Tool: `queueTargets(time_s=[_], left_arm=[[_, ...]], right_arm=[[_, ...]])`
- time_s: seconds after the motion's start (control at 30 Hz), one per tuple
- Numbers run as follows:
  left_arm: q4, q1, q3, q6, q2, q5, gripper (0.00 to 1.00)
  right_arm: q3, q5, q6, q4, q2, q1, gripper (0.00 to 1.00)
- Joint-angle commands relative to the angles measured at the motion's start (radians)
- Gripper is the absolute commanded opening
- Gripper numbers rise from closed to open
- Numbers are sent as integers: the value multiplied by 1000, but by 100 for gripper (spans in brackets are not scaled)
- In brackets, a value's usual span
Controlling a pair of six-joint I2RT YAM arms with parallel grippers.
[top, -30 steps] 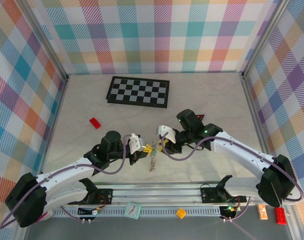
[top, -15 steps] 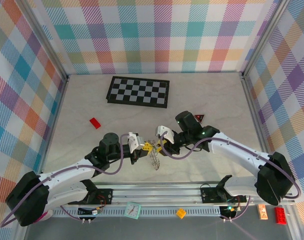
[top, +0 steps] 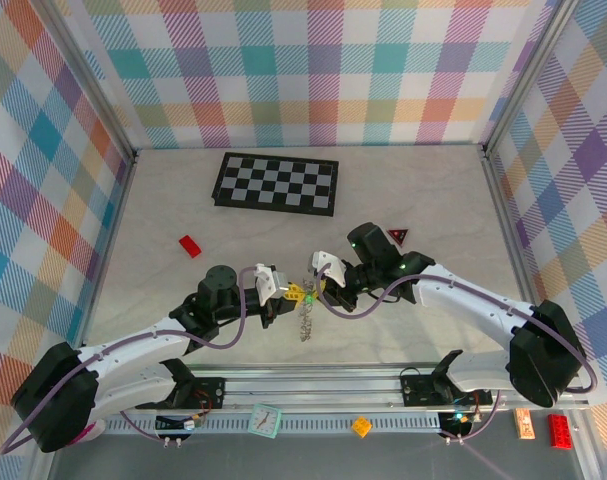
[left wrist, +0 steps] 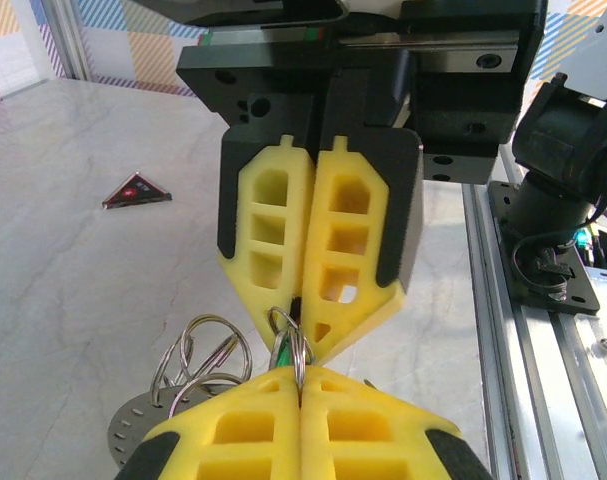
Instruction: Put the keys on the keyring
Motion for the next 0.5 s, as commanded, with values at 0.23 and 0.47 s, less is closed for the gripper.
queueTargets(time_s=[0.23, 0.47], left_arm=[[62, -3, -7, 11, -6, 7, 0], [60, -3, -3, 20, 4, 10, 0]], right_arm=[[-10, 28, -41, -54, 30, 7, 0], [-8, 4, -41, -55, 30, 7, 0]])
